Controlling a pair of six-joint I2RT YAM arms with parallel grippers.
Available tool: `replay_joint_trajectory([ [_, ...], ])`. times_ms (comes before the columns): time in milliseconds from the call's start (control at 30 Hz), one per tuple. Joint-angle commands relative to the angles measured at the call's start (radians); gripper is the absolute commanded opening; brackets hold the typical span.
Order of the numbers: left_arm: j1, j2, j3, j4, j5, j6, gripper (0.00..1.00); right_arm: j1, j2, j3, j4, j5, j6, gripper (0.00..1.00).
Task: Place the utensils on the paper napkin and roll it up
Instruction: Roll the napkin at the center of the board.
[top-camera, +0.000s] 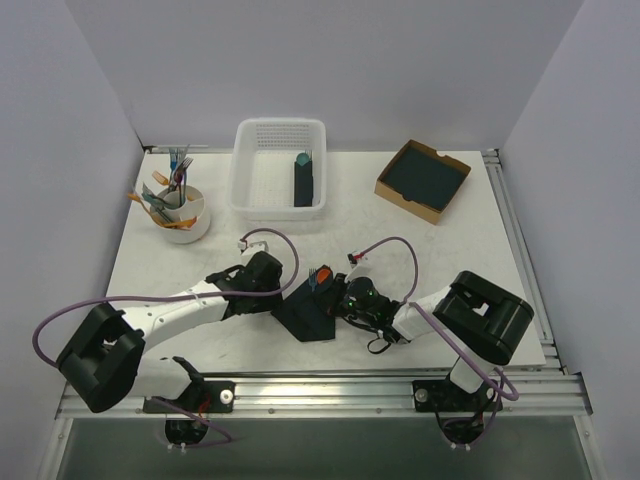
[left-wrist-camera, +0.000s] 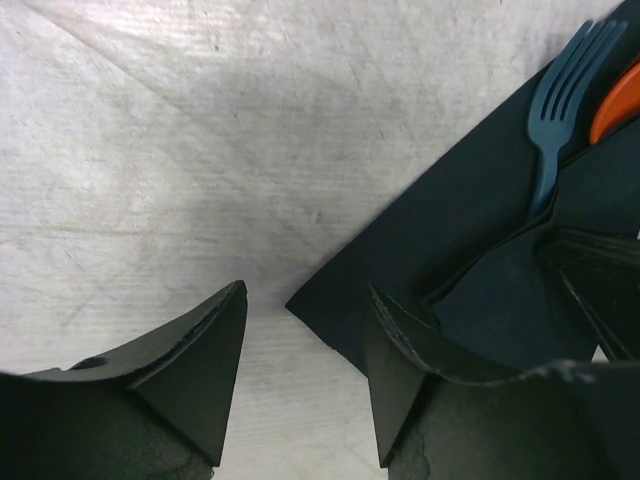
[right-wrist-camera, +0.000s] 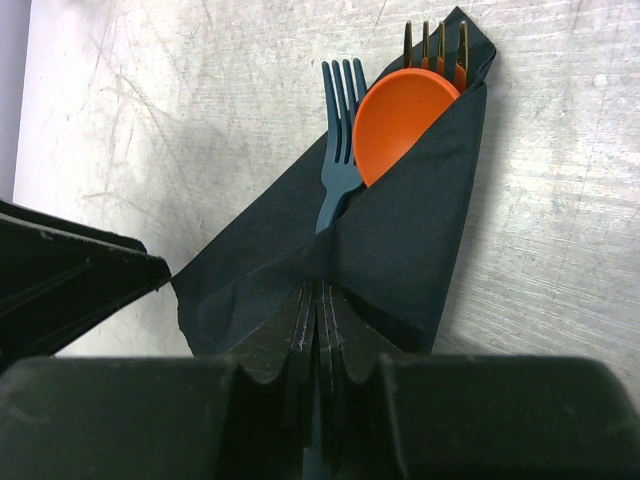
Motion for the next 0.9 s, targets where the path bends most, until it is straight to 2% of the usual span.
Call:
replay_joint_trajectory([
  [0,0.005,-0.012,0.006,-0.031,0.063,-0.01,0.57,0.005,-0.007,0.015,-0.024,0.036,0.006,0.0],
  [400,0.008,0.108,0.005,0.002,0.126,-0.02,0.54,0.006,-0.005,0.015,-0.02,0.029,0.006,0.0],
  [533,0.006,0.129,0.017,0.01,0.133,-0.017,0.46,0.006,-0.005,0.013,-0.017,0.029,0.009,0.0],
  [633,-0.001,0.145,0.035,-0.046,0.125,-0.016,0.43,0.006,-0.005,0.013,-0.018,0.029,0.009,0.0],
  [767,-0.006,0.108,0.023,-0.082,0.114,-0.025,0.43,0.006,-0.008,0.012,-0.018,0.032,0.011,0.0],
  [867,-0.006,0.082,0.025,-0.129,0.084,-0.036,0.51,0.006,-0.008,0.01,-0.018,0.03,0.011,0.0],
])
